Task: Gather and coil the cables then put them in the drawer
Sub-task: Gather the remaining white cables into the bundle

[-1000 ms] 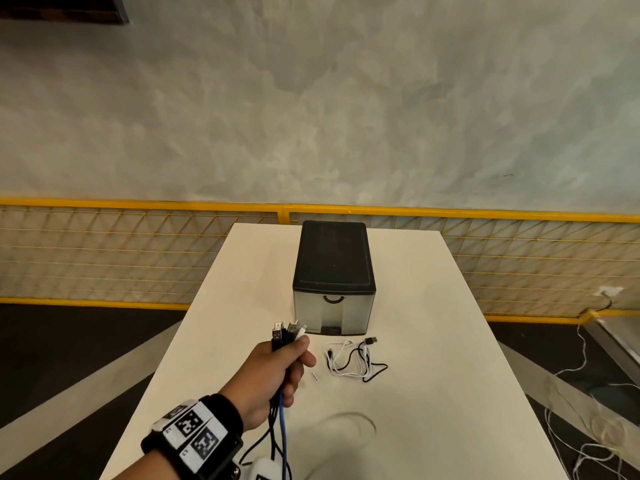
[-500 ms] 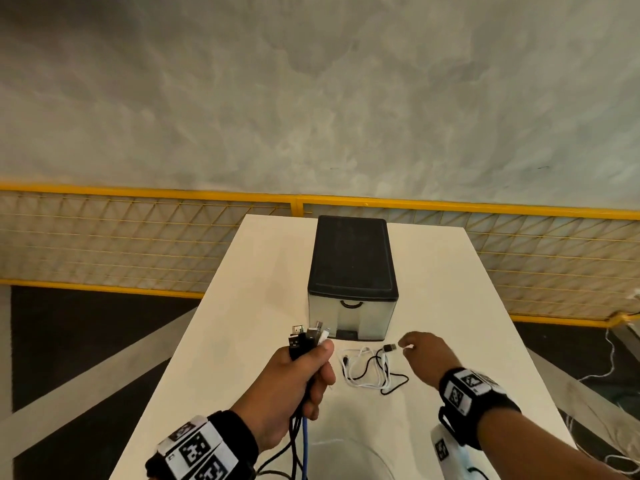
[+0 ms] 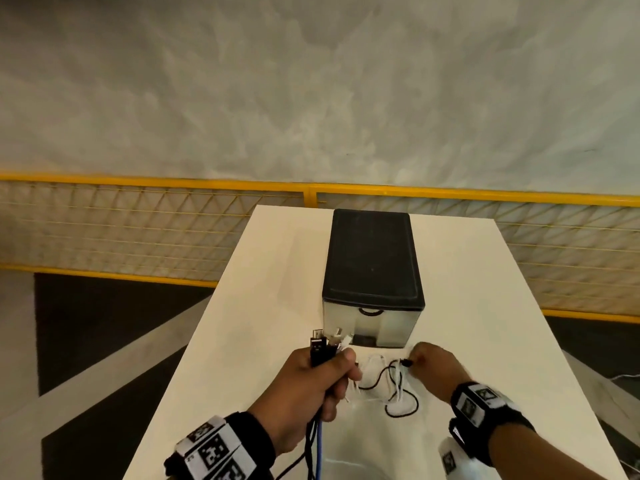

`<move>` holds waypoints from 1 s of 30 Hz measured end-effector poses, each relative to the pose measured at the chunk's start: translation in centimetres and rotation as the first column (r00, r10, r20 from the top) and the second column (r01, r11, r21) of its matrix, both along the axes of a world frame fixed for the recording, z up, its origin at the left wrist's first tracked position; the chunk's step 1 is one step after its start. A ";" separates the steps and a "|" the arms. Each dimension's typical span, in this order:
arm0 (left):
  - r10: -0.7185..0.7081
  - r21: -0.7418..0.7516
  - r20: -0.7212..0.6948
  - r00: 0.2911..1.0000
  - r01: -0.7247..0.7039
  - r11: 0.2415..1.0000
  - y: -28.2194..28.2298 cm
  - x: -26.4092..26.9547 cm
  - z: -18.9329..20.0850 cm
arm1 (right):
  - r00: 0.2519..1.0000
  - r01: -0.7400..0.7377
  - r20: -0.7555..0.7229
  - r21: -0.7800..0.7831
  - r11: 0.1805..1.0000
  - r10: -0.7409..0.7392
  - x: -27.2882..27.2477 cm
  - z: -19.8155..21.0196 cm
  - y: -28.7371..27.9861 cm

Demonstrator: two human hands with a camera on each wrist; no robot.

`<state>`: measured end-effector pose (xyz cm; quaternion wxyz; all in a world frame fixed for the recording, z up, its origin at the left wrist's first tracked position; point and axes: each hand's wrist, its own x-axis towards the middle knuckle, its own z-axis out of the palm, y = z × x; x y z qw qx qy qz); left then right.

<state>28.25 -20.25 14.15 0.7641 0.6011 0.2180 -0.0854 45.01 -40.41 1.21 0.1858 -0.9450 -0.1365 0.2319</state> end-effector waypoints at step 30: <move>-0.211 0.239 0.140 0.967 0.174 0.955 -5.9 0.5 0.6 | 0.965 0.256 -0.177 0.802 0.539 -0.194 -10.7 16.4 -0.6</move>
